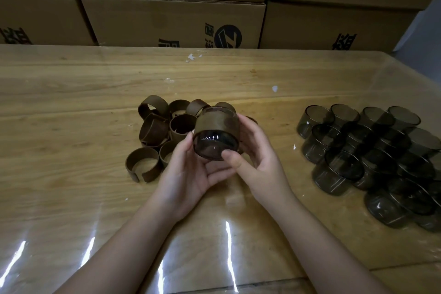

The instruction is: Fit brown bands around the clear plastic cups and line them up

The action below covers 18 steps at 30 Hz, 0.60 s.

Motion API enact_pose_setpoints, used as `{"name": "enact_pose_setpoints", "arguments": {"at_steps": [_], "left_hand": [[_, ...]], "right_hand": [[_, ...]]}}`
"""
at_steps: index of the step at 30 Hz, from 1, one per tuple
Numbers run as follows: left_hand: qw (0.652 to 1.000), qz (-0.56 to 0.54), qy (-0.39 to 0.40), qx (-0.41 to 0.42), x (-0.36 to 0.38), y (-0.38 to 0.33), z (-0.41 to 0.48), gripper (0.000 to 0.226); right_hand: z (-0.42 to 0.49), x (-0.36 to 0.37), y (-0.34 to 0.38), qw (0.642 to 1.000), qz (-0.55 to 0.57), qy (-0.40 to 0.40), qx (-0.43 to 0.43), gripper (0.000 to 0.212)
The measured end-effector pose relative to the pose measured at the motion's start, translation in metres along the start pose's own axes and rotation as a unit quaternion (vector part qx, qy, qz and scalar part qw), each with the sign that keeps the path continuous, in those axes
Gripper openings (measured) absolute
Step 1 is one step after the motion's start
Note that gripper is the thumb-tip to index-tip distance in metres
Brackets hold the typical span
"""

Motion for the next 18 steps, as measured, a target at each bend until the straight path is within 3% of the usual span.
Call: {"name": "enact_pose_setpoints", "arguments": {"at_steps": [4, 8, 13, 18], "left_hand": [[0.999, 0.038, -0.005, 0.007, 0.000, -0.003, 0.000, 0.059], [0.998, 0.057, 0.011, 0.036, 0.003, -0.011, -0.002, 0.073], [0.996, 0.078, 0.013, 0.042, 0.003, -0.013, -0.003, 0.078], [0.997, 0.070, 0.014, 0.039, 0.006, -0.009, -0.003, 0.077]], "right_hand": [[0.001, -0.005, 0.001, 1.000, 0.009, -0.006, -0.009, 0.064], [0.002, 0.000, 0.005, 0.999, 0.018, 0.025, -0.016, 0.066], [0.004, -0.001, -0.002, 0.994, 0.108, 0.021, 0.018, 0.052], [0.005, -0.005, -0.006, 0.994, 0.104, 0.005, 0.027, 0.040]]}}
Point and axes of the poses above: each hand's wrist, its own z-axis towards the middle knuckle, its own x-axis out of the palm, y = z × x, the point moved 10 cm from there along z, towards the middle knuckle, and after that the axes turned 5 degrees about -x, right-handed, at the moved point
